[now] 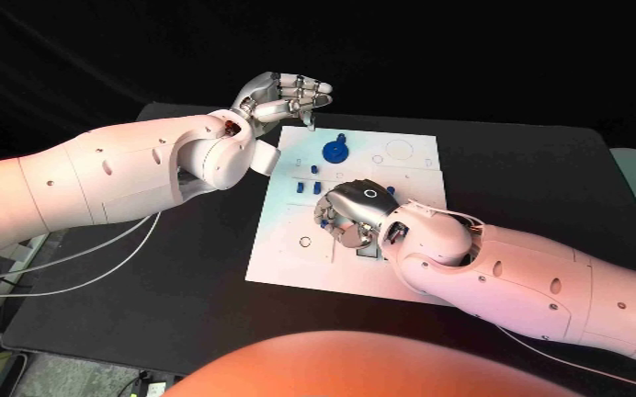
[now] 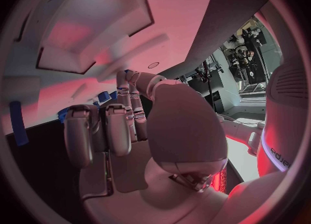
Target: Assemble the parts on the task board
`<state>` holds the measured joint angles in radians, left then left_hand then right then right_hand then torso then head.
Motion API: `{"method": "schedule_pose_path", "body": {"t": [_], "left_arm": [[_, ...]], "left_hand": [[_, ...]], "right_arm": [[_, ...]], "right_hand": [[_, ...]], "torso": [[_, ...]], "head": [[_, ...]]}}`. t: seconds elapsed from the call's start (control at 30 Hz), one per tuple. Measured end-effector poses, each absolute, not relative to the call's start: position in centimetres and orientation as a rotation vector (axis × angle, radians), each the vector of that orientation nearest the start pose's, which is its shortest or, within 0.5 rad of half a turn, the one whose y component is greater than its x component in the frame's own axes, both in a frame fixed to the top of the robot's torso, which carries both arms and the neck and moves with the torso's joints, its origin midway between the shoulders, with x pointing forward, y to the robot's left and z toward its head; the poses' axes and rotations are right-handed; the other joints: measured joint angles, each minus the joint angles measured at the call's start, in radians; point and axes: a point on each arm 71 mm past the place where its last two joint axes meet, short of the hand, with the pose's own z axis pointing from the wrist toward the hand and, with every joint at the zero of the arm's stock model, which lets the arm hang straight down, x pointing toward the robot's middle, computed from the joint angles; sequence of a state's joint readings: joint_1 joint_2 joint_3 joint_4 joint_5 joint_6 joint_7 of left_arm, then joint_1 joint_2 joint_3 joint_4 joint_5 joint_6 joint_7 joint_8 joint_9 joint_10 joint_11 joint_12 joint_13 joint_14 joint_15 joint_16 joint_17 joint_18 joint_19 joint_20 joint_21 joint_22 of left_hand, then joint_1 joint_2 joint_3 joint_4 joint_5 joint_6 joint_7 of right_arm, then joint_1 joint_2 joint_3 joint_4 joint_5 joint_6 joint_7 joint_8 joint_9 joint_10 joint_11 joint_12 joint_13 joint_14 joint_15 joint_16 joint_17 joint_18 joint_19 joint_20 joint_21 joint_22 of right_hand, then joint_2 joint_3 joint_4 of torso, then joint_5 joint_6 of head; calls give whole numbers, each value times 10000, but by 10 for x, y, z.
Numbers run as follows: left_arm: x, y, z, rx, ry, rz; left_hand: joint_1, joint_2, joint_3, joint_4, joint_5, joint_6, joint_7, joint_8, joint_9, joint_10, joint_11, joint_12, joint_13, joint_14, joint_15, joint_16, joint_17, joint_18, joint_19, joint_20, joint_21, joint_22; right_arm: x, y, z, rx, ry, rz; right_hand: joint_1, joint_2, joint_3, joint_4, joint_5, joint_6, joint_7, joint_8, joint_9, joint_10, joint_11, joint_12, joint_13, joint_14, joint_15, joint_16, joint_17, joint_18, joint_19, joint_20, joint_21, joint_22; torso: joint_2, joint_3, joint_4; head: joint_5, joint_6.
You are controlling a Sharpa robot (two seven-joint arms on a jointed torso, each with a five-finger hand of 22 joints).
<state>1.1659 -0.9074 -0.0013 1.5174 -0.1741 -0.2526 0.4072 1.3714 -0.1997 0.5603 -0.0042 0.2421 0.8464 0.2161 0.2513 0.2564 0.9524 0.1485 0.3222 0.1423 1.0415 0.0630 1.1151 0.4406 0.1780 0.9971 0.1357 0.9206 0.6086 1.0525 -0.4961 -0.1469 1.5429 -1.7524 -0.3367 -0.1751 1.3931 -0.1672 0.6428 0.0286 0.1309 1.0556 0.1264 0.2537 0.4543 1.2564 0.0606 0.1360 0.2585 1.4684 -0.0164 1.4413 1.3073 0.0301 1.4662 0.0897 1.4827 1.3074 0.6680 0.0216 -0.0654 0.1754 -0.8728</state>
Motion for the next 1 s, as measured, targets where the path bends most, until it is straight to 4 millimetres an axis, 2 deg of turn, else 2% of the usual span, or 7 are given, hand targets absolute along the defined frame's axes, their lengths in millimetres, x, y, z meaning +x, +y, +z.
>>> {"method": "schedule_pose_path", "body": {"t": [0.1,0.17,0.3,0.37,0.47,0.7,1.0], "left_arm": [[487,238,-176,-9385,14340,-15192],[487,238,-176,-9385,14341,-15190],[487,238,-176,-9387,14342,-15184],[487,238,-176,-9389,14341,-15179],[487,239,-176,-9392,14340,-15170],[487,240,-176,-9403,14332,-15138],[486,244,-176,-9426,14324,-15078]], "left_hand": [[0,0,0,0,0,0,0,0,0,0,0,0,0,0,0,0,0,1,0,0,0,0],[0,0,0,0,0,1,-1,0,0,0,0,0,1,0,0,0,0,0,0,0,0,0],[0,0,0,0,0,2,-2,0,0,0,0,0,1,0,0,0,0,0,0,0,0,0],[0,0,0,0,0,2,-3,0,0,0,0,0,1,0,0,0,1,1,0,0,0,0],[0,0,0,0,0,3,-3,0,1,0,0,0,1,0,0,0,1,1,0,0,0,0],[0,0,0,0,0,3,-4,0,1,0,0,-1,-2,0,0,0,-5,0,-28,28,0,0],[0,0,0,0,0,4,-4,0,-8,-3,-4,33,-7,0,0,0,-10,1,-36,36,0,0]], "right_arm": [[395,-20,-264,-5617,16631,8694],[395,-20,-264,-5625,16643,8684],[395,-22,-264,-5615,16652,8676],[393,-23,-264,-5589,16641,8702],[392,-28,-263,-5495,16586,8696],[391,-42,-255,-5211,16326,8674],[399,-78,-218,-4638,15609,8492]], "right_hand": [[-191,-35,-27,-27,1,-161,118,-82,-5,-53,0,-149,-5,0,0,0,0,1,0,0,-101,7],[-383,-100,-27,-27,-41,-375,190,-202,-33,-356,91,-339,-50,-4,4,0,0,0,0,0,-202,7],[-842,-375,-146,91,27,-947,409,-606,-245,-961,330,-682,-219,-8,266,-205,8,0,-1,118,-796,6],[-915,-505,-155,100,29,-1149,469,-766,-322,-1333,439,-757,-390,-36,291,-332,6,1,2,180,-1152,6],[-912,-613,-155,100,29,-1192,481,-813,-368,-1549,502,-771,-456,-1,326,-446,-104,160,13,230,-1490,5],[-897,-625,-222,113,28,-1214,463,-859,-395,-1833,535,-770,-582,-36,361,-542,-261,161,-19,271,-1880,5],[-897,-624,-222,113,28,-1214,463,-859,-394,-1832,535,-635,-623,-36,360,-542,-231,161,-19,271,-1881,4]], "torso": [[-1,1,-1],[-2,3,-1],[-4,4,-1],[-5,4,-1],[-4,4,-2],[-10,5,-13],[-13,7,-24]], "head": [[-7,0],[-8,0],[-6,0],[-1,0],[1,0],[-9,0],[-122,76]]}}
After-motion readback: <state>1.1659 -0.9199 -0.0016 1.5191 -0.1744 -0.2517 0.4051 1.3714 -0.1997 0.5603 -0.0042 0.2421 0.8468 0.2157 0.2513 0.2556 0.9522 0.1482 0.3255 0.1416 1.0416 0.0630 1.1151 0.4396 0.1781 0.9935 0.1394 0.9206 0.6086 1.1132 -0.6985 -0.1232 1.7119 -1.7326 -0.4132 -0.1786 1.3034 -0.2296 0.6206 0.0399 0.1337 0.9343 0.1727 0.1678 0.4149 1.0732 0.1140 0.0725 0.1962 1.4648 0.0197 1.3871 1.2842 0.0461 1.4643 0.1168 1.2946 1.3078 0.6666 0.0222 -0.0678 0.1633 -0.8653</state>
